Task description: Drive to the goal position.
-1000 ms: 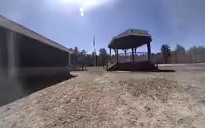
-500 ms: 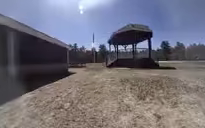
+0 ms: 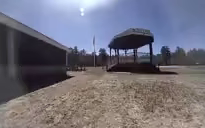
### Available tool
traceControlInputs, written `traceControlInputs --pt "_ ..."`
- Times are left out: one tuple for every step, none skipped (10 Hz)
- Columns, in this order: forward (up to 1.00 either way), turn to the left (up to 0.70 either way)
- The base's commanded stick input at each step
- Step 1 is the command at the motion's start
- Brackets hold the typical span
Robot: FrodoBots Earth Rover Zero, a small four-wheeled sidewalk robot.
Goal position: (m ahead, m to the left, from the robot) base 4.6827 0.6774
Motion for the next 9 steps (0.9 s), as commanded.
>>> traceControlInputs --pt "0.70 0.00" --pt "0.70 0.00" --pt "0.70 0.00" --pt "0.70 0.00" --pt "0.70 0.00" --pt "0.70 0.00" --pt "0.70 0.00" --pt "0.70 0.00" --pt "0.70 0.00"
